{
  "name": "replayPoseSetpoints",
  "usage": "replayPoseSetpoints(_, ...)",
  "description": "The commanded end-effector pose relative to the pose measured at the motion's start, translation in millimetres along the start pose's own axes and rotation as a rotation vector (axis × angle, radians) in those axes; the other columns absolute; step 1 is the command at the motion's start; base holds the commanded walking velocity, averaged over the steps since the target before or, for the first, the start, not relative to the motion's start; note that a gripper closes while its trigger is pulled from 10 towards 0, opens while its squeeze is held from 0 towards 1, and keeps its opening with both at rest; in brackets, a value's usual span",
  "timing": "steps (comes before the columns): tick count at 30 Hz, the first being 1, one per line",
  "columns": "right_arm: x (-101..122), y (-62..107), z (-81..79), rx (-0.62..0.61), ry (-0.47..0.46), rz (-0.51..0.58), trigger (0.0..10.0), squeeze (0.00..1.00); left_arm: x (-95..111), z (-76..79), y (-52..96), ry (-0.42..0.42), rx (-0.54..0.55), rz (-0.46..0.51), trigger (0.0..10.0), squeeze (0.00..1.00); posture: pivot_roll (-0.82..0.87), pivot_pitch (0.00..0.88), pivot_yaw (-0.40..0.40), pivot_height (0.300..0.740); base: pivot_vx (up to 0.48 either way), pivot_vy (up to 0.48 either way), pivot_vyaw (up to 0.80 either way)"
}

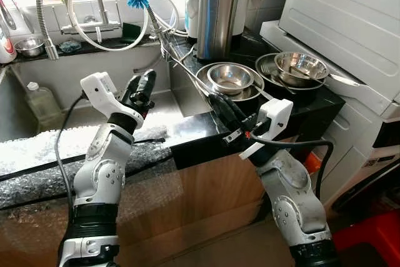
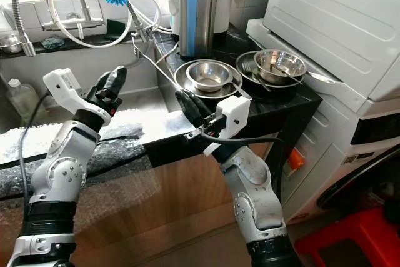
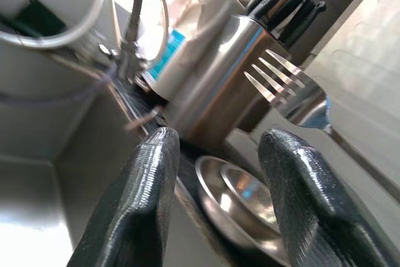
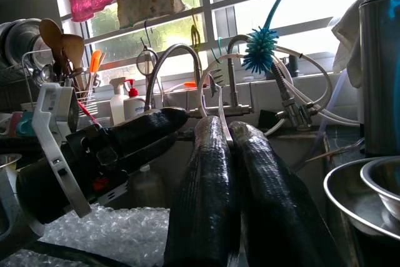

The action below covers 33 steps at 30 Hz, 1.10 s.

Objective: Kitchen organization

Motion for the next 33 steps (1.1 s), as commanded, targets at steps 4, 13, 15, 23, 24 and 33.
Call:
replayPoseSetpoints(4, 7.0, -1.2, -5.7, 0.030, -0.013, 0.024, 10.0, 0.00, 3.4, 5.2, 0.3, 0.119, -0.015, -0.004, 10.0, 1.00, -0.10, 0.000, -0.019, 0.740, 0.000, 0.000, 0.00)
replayPoseSetpoints(13, 7.7, 0.2, -7.8, 0.031, -0.020, 0.027, 10.0, 0.00, 10.6, -1.8, 0.6, 0.268, 0.031, 0.053, 10.0, 0.00, -0.10, 0.000, -0.018, 0.740, 0.000, 0.000, 0.00)
replayPoseSetpoints(15, 8.4, 0.3, -6.7, 0.014, -0.024, 0.032, 10.0, 0.00, 12.4, -4.1, 1.6, 0.272, 0.044, 0.067, 10.0, 0.00, -0.10, 0.000, -0.017, 0.740, 0.000, 0.000, 0.00)
replayPoseSetpoints(23, 5.2, -0.1, -2.1, -0.011, -0.020, 0.013, 10.0, 0.00, 11.4, 1.6, 1.7, 0.311, 0.018, 0.060, 10.0, 0.00, -0.10, 0.000, -0.016, 0.740, 0.000, 0.000, 0.00)
replayPoseSetpoints(24, 3.7, -0.2, -2.2, -0.012, -0.021, 0.006, 10.0, 0.00, 13.2, 5.7, 1.7, 0.328, -0.002, 0.072, 10.0, 0.00, -0.09, 0.000, -0.017, 0.740, 0.000, 0.000, 0.00)
replayPoseSetpoints(33, -1.1, -1.0, -2.9, -0.018, -0.047, -0.014, 10.0, 0.00, 10.7, 19.5, 2.0, 0.365, -0.084, 0.037, 10.0, 0.00, -0.09, 0.000, -0.019, 0.740, 0.000, 0.000, 0.00)
Point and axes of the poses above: a point about 5 cm out from each wrist's last joint towards the gripper, its own y axis pointing back from the gripper into the wrist, its own x axis along the axis of the wrist's last joint, z = x × y, the point moved 2 cm from there along -y, pointing out of the wrist towards the gripper, and after that the axes turned 13 degrees about y, right-handed, at the moved point
